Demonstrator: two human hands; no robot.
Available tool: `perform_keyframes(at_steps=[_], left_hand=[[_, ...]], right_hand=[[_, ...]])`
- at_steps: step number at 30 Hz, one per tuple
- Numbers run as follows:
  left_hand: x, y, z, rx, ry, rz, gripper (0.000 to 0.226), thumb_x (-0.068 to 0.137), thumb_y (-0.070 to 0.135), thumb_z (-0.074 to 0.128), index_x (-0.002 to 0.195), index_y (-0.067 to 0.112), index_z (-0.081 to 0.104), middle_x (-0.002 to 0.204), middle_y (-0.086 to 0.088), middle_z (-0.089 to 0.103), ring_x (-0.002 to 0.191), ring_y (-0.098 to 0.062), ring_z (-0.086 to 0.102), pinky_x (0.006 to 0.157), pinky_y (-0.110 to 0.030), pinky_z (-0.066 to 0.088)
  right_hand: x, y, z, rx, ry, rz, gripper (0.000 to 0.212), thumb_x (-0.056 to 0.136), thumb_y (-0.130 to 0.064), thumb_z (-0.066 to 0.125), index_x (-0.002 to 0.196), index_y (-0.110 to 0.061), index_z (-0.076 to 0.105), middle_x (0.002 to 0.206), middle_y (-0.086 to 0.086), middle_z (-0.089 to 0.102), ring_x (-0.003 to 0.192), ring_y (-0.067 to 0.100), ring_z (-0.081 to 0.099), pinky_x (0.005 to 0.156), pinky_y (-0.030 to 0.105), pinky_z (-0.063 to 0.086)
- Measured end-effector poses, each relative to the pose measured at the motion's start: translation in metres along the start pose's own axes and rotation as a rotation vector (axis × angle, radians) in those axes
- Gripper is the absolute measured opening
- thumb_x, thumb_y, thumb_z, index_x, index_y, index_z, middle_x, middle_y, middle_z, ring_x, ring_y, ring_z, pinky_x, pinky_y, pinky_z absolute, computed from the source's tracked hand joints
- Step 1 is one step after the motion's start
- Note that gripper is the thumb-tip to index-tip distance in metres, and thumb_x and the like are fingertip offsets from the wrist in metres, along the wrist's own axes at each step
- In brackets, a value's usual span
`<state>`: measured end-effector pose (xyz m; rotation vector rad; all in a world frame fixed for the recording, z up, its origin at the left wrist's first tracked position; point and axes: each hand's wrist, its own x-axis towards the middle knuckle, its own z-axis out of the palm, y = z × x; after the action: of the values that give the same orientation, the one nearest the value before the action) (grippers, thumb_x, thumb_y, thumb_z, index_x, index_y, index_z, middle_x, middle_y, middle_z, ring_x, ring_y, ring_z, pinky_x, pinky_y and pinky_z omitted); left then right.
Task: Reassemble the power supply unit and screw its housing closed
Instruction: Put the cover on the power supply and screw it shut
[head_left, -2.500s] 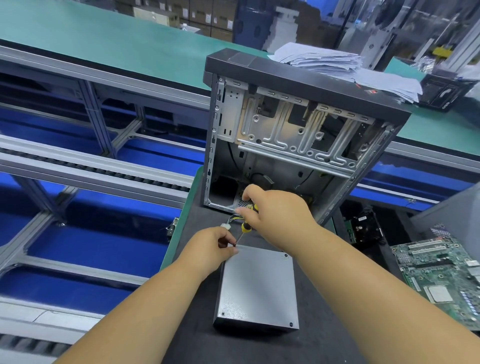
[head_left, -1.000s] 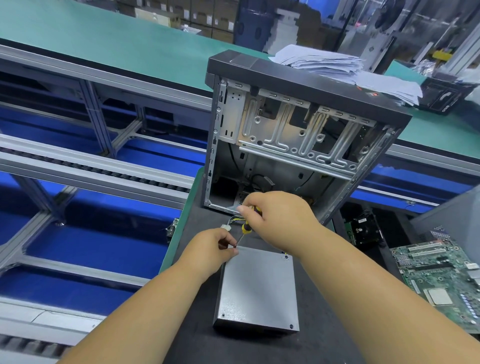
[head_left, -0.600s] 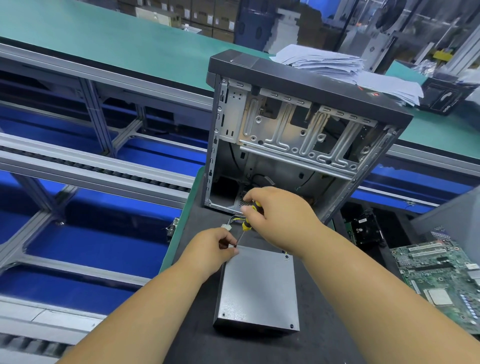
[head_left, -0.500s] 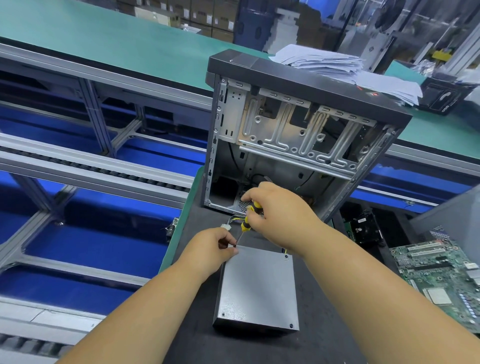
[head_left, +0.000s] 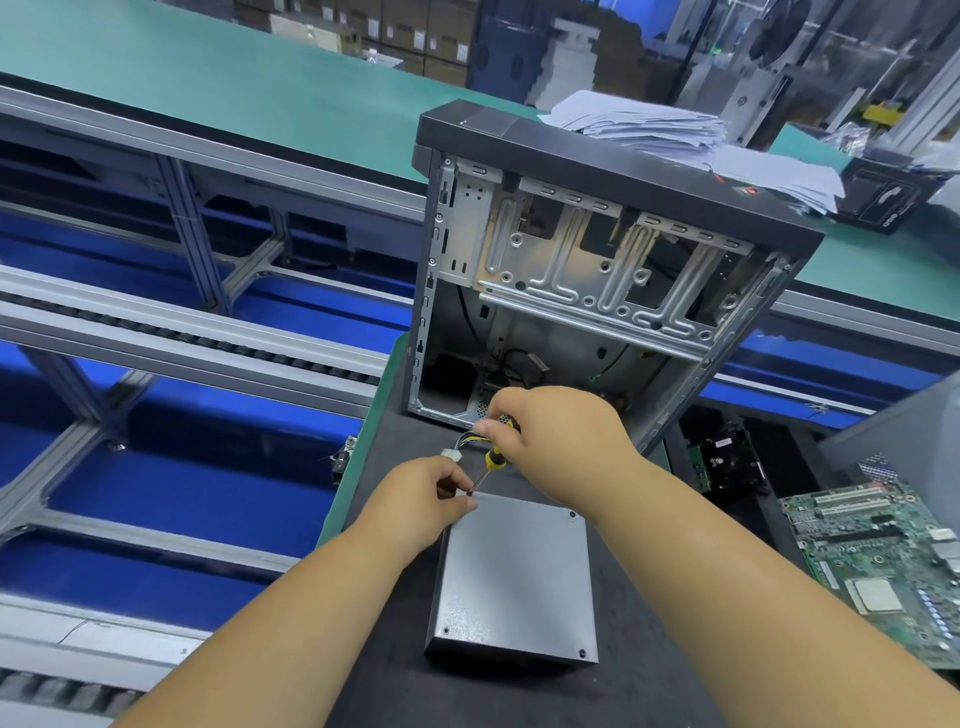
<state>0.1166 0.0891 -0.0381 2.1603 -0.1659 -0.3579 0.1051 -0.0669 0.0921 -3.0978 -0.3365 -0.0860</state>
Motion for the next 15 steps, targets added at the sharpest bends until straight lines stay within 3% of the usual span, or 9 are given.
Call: perform_keyframes(at_steps=[6,11,15], left_hand=[[0.0006,0.0007,-0.0007,0.017,-0.001,0.002,0.013,0.081,0.036,0.077,0.084,0.039,0.065,0.082,0.014,0.064,0.076,-0.001,0.060,0.059,-0.014,0.040],[0.0008,0.0013,-0.0003,0.004,0.006,-0.011,0.014,0.080,0.034,0.079,0.082,0.038,0.065,0.080,0.012,0.064,0.074,-0.002,0.060,0.060,-0.016,0.040],[-0.0003,0.0008,0.0006,-0.006,0.024,-0.010,0.013,0.079,0.033,0.079,0.082,0.036,0.067,0.080,0.012,0.065,0.075,-0.002,0.061,0.060,-0.015,0.041]], right_hand=[[-0.0007,-0.0017,-0.0034,0.191,-0.066,-0.033,0.016,0.096,-0.036,0.056,0.095,-0.024,0.044,0.077,-0.008,0.051,0.071,0.014,0.049,0.053,0.026,0.031],[0.0015,-0.0037,0.0012,0.145,-0.049,0.054,0.025,0.096,-0.043,0.056,0.094,-0.022,0.042,0.073,-0.005,0.052,0.065,0.015,0.046,0.050,0.029,0.028],[0.0051,-0.0022,0.0059,0.083,-0.027,0.126,0.030,0.097,-0.048,0.051,0.094,-0.019,0.045,0.067,-0.004,0.048,0.064,0.019,0.048,0.053,0.031,0.034]])
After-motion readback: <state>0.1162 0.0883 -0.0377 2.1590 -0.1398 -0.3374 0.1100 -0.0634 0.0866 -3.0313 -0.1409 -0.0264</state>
